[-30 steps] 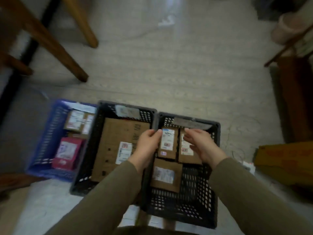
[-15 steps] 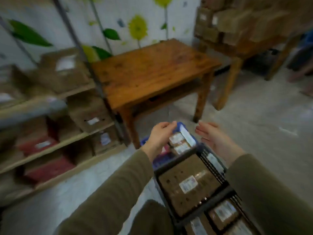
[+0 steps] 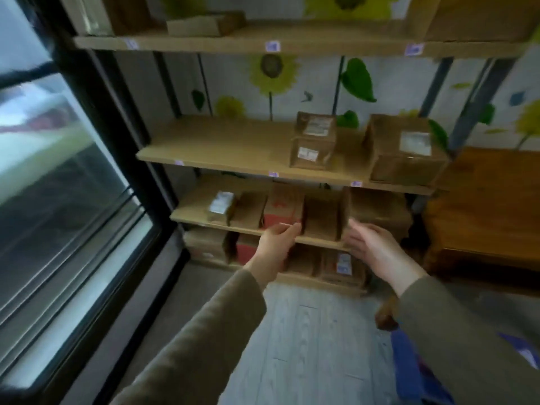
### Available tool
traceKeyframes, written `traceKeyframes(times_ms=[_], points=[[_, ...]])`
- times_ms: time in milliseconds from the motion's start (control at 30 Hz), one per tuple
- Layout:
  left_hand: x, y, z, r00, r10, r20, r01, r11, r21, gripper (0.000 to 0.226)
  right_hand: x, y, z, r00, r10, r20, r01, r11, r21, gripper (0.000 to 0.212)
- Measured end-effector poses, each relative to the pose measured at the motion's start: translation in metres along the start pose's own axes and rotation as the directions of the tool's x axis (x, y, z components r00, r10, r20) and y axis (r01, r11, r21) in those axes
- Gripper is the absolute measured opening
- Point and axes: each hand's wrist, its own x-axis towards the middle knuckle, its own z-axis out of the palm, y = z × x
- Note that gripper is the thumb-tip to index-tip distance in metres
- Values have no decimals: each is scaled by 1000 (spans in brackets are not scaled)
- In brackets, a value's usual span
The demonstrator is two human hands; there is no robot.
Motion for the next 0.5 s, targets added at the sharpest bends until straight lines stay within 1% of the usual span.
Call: traceKeyframes(times_ms=[67,167,200,267,333,367,433,500], points=[[18,-5,-40,997,-43,-64,42,999,-17,38,21,6,43,999,27,38,-26,999,-22,31],[49,-16,-84,991,-107,-84,102,993,-62,26,48,14,95,994,87,73,-83,995,-54,13],[60,-19,-96,989,-114,-93,107,991,-79,23,59,16,109,993,98,73,-93,994,-60,10],[84,-22,-118,983,-129,-128,117,988,-99,21,88,20,136,991,115,75,-109,991,-83,12],[113,-26,-142,977,-143,-158,126,985,-116,20,122,24,164,988,134,75,-126,986,-105,22],[129,-29,-154,973,-151,-176,130,984,-126,21,140,27,178,986,144,79,-134,984,-114,24],[163,-32,-176,964,-178,-198,153,979,-137,22,176,33,207,979,178,98,-165,978,-124,17],[199,-33,-198,953,-209,-221,180,973,-145,16,214,39,236,966,229,119,-214,969,-127,12]])
